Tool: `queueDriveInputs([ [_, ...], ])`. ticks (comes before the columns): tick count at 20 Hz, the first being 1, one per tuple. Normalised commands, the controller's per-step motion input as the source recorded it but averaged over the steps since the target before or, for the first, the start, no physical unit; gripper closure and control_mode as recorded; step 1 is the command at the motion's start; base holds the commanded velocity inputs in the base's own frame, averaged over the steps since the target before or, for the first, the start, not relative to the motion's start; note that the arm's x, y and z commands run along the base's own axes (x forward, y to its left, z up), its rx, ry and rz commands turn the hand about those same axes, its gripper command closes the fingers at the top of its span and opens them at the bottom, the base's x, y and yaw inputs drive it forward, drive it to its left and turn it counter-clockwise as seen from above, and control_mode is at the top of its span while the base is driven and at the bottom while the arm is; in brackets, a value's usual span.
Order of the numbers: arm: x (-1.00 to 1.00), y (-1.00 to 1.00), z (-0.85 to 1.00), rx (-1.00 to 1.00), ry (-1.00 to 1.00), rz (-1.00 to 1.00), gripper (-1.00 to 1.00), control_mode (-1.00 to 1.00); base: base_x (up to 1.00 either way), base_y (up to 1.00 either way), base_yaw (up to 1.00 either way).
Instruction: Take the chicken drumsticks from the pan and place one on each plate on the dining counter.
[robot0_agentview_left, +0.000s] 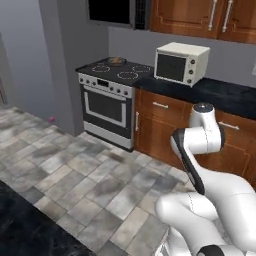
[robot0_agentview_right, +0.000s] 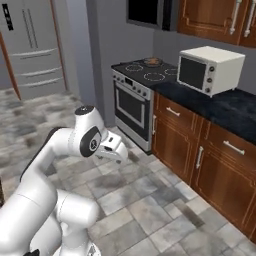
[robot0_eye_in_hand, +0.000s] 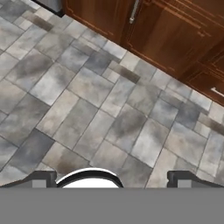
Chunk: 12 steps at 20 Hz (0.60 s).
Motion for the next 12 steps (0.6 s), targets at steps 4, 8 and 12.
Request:
queueDriveInputs([
  [4,0.0,0.0,0.0,0.0,0.0,0.0,-1.0,1.0,0.93,-0.28,0.3],
  [8,0.0,0.0,0.0,0.0,0.0,0.0,-1.0,1.0,1.0,-0.24,0.14],
  [12,0.0,0.0,0.0,0.0,0.0,0.0,-1.0,1.0,1.0,-0.02,0.07],
])
